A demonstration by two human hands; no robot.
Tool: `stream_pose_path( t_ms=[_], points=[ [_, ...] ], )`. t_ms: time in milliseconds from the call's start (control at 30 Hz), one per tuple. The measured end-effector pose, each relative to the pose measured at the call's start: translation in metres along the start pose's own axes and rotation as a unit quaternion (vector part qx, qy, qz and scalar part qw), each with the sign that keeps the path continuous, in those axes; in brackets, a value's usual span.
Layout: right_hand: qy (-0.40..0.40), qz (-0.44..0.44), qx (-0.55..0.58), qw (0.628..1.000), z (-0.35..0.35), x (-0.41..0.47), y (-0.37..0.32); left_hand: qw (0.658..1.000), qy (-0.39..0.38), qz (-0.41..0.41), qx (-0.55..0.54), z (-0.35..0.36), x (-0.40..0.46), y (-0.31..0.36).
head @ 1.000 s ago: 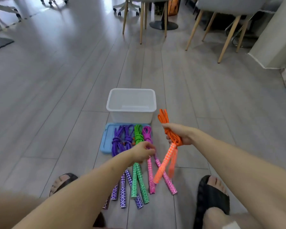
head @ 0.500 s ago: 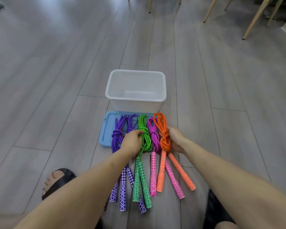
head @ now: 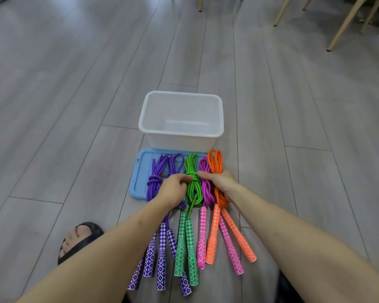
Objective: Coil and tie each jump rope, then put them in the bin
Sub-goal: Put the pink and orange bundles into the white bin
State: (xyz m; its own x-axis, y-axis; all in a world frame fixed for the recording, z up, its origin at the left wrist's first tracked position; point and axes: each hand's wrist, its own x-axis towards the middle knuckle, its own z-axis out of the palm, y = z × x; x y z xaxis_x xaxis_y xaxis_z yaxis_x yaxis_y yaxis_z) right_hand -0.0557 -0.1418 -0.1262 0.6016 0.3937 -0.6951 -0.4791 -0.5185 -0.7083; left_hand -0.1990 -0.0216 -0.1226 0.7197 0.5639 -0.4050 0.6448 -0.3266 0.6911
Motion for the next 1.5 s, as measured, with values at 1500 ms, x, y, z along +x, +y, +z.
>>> stream_pose_path(
  t_ms=[1500],
  points=[
    [-0.153,-0.201,0.421,0.871,-0.007,-0.069,-0.34,0.979,-0.001,0.173,-0.106,-0.189,0.082,0.171]
  ],
)
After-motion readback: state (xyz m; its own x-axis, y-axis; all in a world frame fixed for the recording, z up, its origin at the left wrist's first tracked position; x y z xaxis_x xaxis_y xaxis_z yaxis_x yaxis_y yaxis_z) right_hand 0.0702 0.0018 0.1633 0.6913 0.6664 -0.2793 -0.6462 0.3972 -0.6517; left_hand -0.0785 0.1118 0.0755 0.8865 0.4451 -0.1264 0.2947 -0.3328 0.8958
